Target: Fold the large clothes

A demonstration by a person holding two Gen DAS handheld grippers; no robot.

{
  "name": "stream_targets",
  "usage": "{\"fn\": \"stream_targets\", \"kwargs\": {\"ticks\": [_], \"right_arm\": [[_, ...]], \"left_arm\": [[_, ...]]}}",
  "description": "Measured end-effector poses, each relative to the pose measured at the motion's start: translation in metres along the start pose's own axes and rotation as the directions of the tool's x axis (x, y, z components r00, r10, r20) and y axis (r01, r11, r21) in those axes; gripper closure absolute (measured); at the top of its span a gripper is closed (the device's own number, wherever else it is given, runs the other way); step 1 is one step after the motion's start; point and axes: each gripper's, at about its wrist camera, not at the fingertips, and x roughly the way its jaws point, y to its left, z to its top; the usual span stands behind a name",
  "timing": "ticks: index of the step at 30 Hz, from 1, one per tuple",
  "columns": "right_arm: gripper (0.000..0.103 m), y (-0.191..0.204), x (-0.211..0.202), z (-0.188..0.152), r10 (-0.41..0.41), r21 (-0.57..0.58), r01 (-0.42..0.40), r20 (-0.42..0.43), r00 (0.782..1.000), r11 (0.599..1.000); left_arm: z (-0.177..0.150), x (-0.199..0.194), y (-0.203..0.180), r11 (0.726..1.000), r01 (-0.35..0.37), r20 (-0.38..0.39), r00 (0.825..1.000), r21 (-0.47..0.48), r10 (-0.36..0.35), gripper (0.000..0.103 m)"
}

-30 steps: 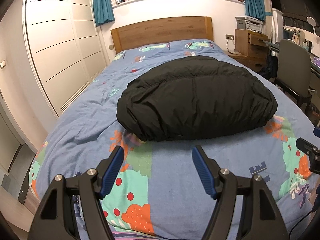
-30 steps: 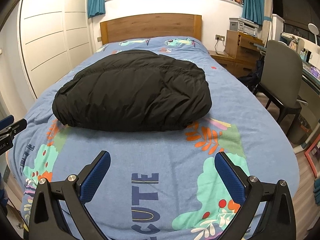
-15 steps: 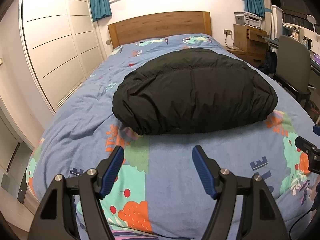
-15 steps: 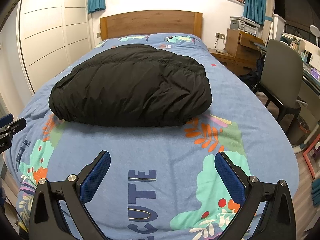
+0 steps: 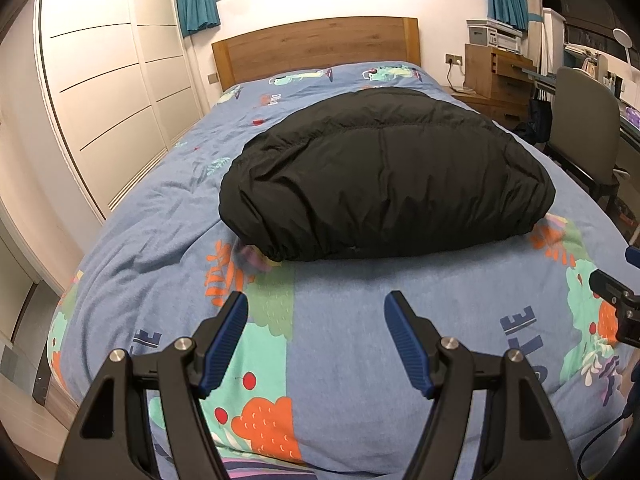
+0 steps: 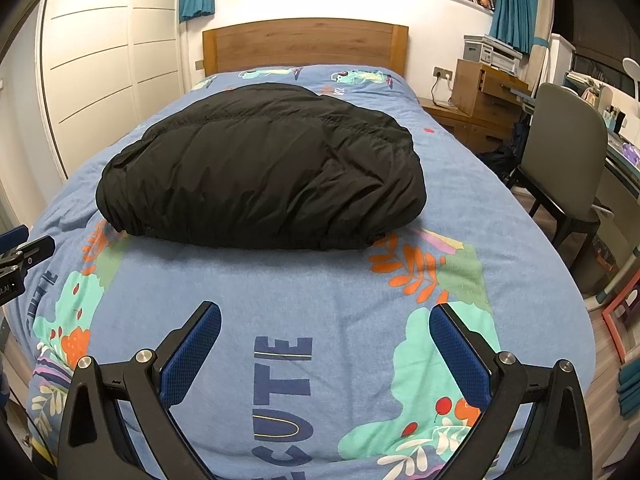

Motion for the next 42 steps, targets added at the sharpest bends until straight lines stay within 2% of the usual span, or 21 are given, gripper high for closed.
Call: {"fn": "stream_targets", "kwargs": {"ticks": [42], "right_arm": [[0.001, 0.001, -0.001, -0.004, -0.009, -0.011, 0.009, 0.002, 1.000, 1.000]], "left_arm": [[-0.011, 0.009, -0.002, 1.000, -0.005, -0.022, 1.000, 0.012, 0.005, 0.034]]}}
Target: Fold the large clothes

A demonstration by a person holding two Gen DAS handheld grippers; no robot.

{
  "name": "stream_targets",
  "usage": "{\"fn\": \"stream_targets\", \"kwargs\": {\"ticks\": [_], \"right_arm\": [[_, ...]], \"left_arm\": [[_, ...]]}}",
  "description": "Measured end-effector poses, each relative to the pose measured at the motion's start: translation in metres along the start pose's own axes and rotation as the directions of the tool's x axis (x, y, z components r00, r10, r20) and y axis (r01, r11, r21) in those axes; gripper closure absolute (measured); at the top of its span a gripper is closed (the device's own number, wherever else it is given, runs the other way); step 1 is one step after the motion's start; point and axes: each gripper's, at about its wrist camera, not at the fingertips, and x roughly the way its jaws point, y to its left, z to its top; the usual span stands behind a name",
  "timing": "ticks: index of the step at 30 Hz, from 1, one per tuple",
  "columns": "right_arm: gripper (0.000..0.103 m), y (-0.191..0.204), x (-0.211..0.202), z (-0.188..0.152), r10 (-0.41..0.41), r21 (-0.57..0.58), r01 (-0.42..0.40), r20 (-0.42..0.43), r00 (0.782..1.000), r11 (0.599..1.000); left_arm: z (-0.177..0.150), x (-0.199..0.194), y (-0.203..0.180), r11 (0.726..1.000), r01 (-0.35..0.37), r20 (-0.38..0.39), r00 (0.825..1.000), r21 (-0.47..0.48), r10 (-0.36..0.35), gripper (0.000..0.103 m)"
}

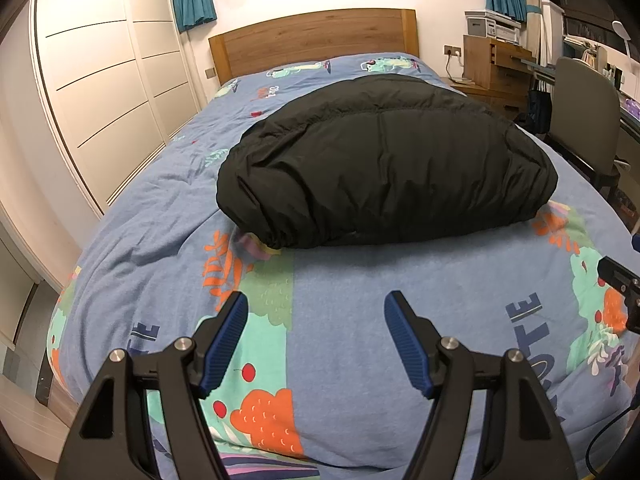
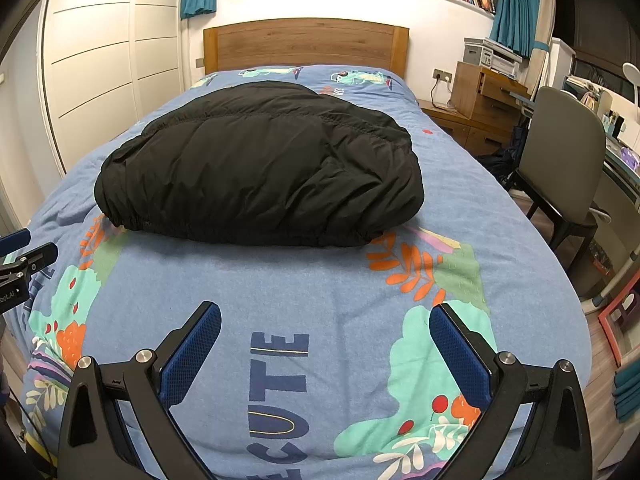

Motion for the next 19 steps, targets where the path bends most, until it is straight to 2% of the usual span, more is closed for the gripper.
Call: {"fn": "stream_targets", "kwargs": {"ticks": [19], "right_arm": [[0.001, 0.0005, -0.0014, -0.0044, -0.003, -0.002, 0.003, -0.003, 1.000, 1.000]], "left_arm": [[0.0001, 0.0002, 0.0065, 1.000, 0.007, -0.008, 1.000, -0.019, -0.007, 0.034]]}}
